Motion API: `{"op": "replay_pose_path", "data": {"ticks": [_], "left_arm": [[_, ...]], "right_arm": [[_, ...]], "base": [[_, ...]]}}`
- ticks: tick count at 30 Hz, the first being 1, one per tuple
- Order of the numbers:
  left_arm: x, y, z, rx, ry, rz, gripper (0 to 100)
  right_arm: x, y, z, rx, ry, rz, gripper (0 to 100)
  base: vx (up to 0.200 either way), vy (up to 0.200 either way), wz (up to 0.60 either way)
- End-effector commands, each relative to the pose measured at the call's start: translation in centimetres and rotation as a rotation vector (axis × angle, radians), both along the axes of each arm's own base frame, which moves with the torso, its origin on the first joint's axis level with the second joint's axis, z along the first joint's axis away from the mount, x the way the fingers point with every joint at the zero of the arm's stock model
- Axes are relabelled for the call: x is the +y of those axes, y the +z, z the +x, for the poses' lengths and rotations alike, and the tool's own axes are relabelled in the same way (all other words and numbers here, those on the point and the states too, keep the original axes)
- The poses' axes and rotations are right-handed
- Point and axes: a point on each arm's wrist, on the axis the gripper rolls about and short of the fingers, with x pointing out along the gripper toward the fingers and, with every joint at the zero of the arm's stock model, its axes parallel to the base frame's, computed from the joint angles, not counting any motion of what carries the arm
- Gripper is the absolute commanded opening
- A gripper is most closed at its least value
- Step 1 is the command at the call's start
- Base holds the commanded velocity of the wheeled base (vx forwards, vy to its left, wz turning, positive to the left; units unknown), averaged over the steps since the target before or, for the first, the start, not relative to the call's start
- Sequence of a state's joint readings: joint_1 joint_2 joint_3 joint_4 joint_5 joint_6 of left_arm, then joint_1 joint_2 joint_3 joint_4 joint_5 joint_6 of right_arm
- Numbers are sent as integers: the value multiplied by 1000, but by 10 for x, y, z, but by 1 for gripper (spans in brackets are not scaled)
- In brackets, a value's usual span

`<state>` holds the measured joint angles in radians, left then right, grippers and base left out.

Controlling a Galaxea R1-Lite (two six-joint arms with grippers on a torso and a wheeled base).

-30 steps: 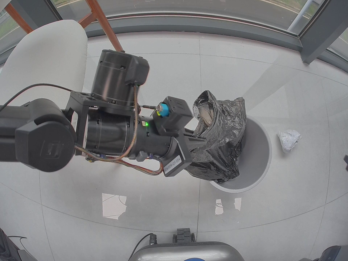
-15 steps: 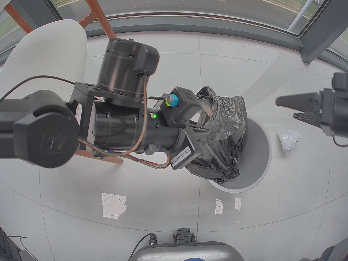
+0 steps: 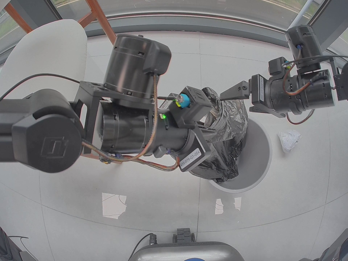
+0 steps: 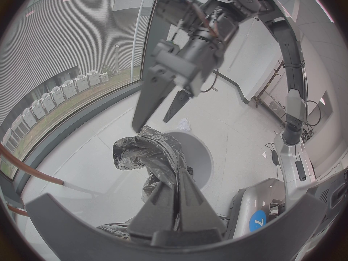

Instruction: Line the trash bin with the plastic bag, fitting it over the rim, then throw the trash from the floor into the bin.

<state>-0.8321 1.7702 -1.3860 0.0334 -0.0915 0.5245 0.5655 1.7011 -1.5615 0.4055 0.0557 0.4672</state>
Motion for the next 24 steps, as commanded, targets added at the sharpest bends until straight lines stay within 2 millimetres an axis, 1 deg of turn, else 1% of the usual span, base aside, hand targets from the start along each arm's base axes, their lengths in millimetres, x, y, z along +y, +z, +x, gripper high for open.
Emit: {"op": "replay_pose_path", "data": {"ticks": [1,7,12,14,19,24], "left_arm": [[-3,-4,-3,6,-13,14,0],[-6,-11,-5,18,-20,32,0],[-10,-20,0,24,16,64,0],[-10,-20,0,23,19,65,0],[-9,-20,1,23,20,65,0],[-9,-20,1,23,20,65,0]], "right_arm": [[11,-7,17,12,3,-11,100],[10,-7,13,14,9,-13,100],[14,-7,4,16,37,-19,100],[15,-9,1,33,43,-34,100],[8,-11,-10,74,69,-99,100],[5,-19,-13,89,80,-135,100]], "base": [[0,0,0],[0,0,0],[0,0,0],[0,0,0],[0,0,0],[0,0,0]]}}
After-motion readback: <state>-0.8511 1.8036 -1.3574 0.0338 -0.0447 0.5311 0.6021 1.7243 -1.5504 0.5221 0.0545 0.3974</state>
